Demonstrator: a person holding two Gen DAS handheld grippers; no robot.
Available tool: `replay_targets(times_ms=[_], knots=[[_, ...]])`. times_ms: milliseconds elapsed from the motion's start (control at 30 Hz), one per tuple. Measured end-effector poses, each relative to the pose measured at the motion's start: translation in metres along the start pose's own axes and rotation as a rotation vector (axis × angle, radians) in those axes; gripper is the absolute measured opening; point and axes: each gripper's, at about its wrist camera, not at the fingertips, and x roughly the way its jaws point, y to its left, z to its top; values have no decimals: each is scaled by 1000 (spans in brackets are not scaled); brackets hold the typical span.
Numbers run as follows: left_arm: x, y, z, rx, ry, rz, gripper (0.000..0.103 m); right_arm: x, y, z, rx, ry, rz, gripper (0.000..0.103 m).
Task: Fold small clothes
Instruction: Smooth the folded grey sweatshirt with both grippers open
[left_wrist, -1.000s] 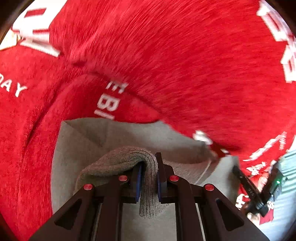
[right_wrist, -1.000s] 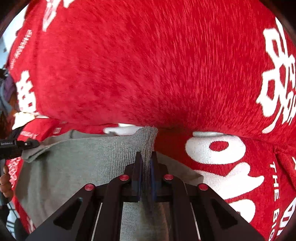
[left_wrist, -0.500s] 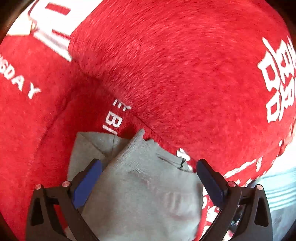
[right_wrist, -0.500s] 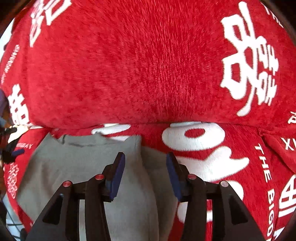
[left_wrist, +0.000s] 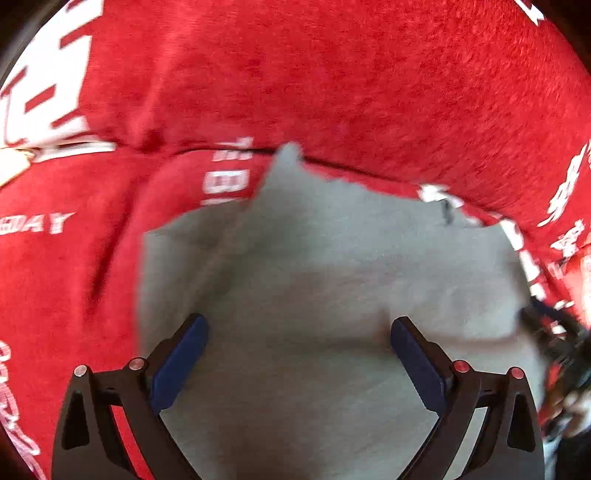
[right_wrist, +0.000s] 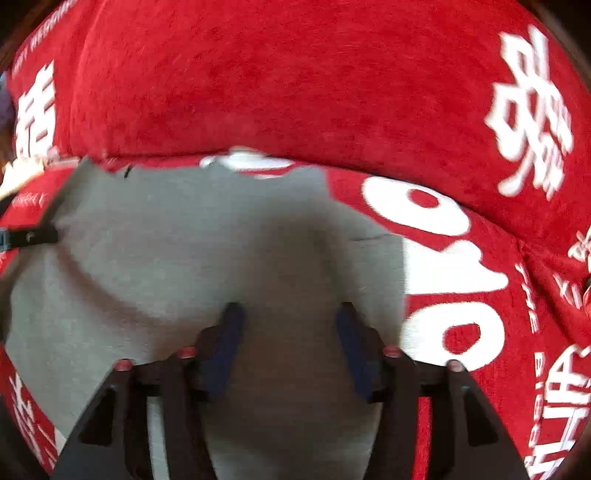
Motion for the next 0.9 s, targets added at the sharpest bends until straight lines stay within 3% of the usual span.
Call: replay_targets(times_ms=[33,100,133,200,367,433,533,600,700,800,900], knots=[[-1,1,-4,21,-5,5,101,0,-9,-2,30,3,17,61],[-4,-2,-8,51,-12,138,101,-3,-15,-1,50,14,26,64],[-6,-3,-9,49,-15,165,101,-6,-13,1,44,25,-18,65],[-23,-6,-13,26,-55,121,101,-15,-5,4,24,18,-61,65],[-55,-44,-36,37,-155,23,101,-31,33,6,-20,-9,10,71],[-51,-61,-48,85,-155,45,101,-36,51,0,-46,-17,26,71],[-36,-66,-76,115,-100,117,101,-43,67,-17,-54,-24,-24,71],[-38,-62,-95,126,-124,160,102,-52,66,-36,-19,-29,-44,71],[-43,-49,-111,88,-105,122,102,-47,60,-67,-26,9,-113,79],[-54,-45,-123,103,-93,140,102,-50,44,-90,37,17,-69,81],[-70,-45,-124,57,-92,124,102,-67,43,-92,80,21,-80,81]])
